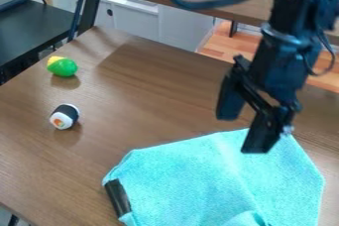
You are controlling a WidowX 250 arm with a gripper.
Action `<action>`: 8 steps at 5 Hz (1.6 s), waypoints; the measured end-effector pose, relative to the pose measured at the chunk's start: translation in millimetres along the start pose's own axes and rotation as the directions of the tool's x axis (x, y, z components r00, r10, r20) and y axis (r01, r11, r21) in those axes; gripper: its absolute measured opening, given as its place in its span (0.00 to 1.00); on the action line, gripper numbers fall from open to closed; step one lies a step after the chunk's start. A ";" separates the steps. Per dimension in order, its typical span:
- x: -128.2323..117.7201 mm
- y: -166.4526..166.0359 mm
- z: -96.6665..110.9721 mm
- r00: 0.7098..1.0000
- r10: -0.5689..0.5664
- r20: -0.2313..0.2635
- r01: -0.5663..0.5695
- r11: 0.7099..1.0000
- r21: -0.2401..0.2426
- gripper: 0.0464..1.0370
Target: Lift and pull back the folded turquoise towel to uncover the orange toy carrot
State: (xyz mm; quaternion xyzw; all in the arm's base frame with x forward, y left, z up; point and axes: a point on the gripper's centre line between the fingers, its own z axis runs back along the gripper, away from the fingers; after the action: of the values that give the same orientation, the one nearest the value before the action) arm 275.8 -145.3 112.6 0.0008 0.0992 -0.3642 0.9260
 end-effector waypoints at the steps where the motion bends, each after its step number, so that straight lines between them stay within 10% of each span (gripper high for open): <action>1: 7.3 -7.7 -12.3 0.999 -0.042 -0.033 0.043 0.999 0.021 0.96; 8: 40.1 -61.5 -78.7 0.945 -0.269 -0.185 0.300 0.940 0.165 0.96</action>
State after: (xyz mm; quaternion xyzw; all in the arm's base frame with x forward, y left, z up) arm 248.5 -211.7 32.4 0.1042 0.1368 -0.5011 0.8481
